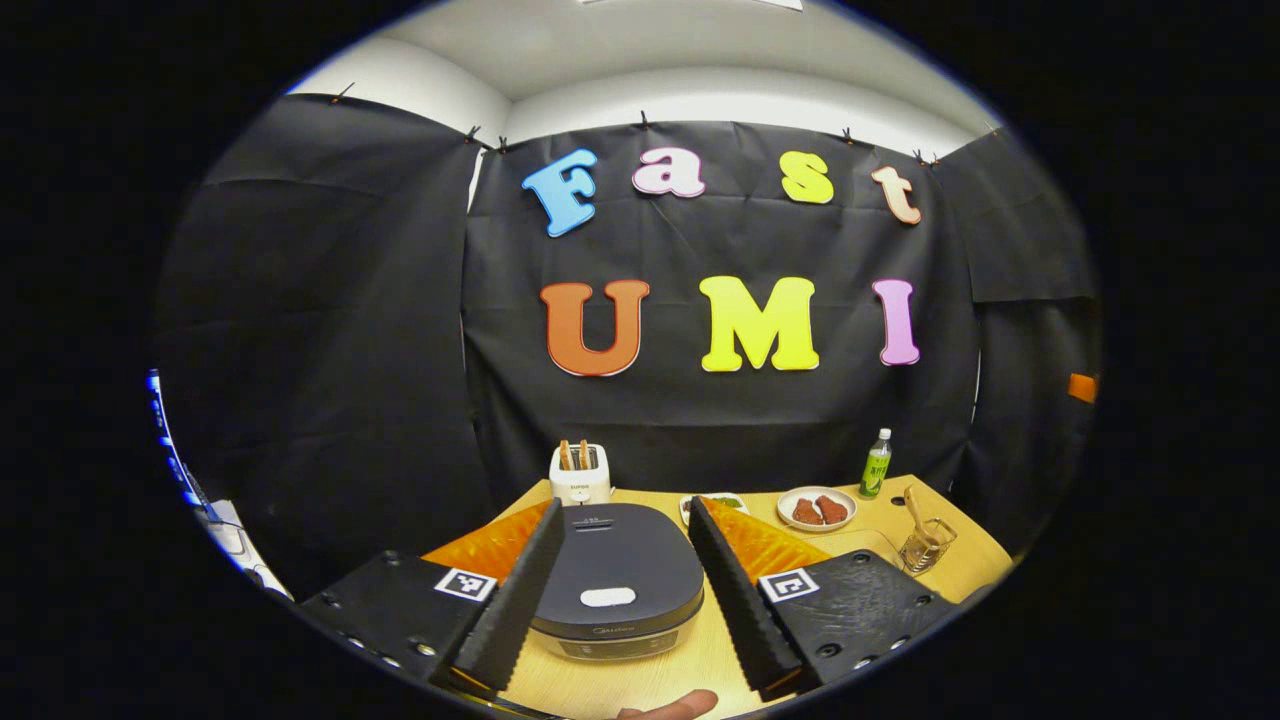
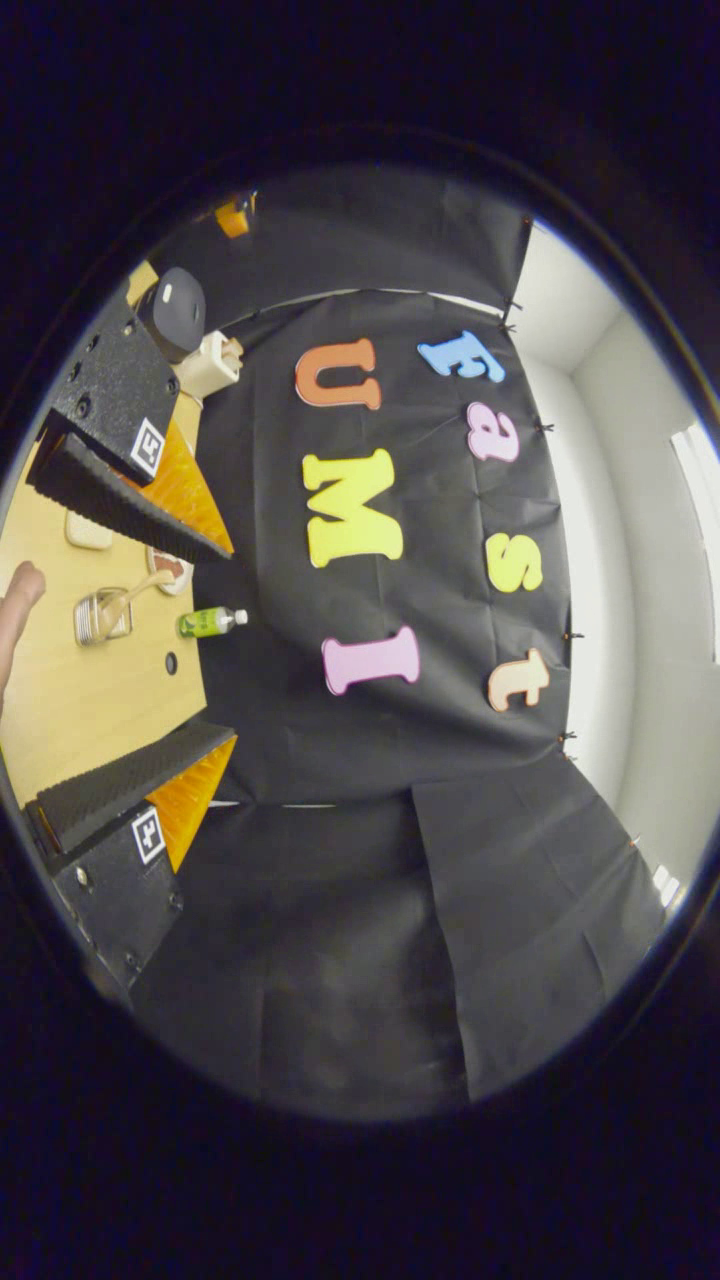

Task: Close the left gripper, press the button to open the rice cooker; take a wooden spoon from the chopstick holder with the right hand, scoop a spoonful of rice and pour it into the rice cooker, then put the wooden spoon back into the chopstick holder.

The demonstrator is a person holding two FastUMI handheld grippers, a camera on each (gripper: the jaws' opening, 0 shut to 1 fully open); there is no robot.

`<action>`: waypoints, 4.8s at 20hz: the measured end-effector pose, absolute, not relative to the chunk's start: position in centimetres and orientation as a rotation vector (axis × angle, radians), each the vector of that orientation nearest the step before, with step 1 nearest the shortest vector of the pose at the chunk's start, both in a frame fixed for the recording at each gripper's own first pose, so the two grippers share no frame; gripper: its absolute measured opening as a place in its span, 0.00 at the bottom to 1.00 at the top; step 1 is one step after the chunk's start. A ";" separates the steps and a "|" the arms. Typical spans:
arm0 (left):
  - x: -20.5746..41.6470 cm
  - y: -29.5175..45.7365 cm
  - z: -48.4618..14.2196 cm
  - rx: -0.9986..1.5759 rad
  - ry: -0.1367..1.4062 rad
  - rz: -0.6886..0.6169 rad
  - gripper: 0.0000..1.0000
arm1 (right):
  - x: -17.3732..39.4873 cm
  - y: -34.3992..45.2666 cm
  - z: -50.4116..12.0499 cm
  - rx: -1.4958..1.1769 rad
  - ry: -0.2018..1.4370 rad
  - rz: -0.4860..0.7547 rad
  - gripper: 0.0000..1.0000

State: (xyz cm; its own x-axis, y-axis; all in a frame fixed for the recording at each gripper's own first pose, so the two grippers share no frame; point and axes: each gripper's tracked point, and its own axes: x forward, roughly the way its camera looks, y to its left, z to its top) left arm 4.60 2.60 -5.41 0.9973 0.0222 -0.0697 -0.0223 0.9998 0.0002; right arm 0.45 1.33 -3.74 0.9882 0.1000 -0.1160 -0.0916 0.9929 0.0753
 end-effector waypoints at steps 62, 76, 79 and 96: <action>-8.9 0.6 -9.3 -0.112 -0.028 0.126 0.95 | 8.3 5.0 -17.9 -0.046 0.281 0.179 1.00; -11.8 2.5 -11.0 -0.065 -0.058 0.186 0.94 | 20.9 11.4 -30.0 -0.076 0.482 0.276 0.98; -11.2 2.4 -11.6 -0.051 -0.042 0.184 0.94 | 22.5 11.0 -32.7 -0.128 0.546 0.248 1.00; -9.7 2.9 -13.0 -0.084 -0.012 0.174 0.94 | 22.7 9.5 -30.2 -0.078 0.519 0.283 0.13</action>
State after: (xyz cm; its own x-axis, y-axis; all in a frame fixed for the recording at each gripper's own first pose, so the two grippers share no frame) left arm -9.68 2.85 -12.98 0.9848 0.1735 0.0047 -0.1725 0.9814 -0.0846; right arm 22.70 9.55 -30.19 0.8303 0.2468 -0.4997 -0.2863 0.9581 -0.0025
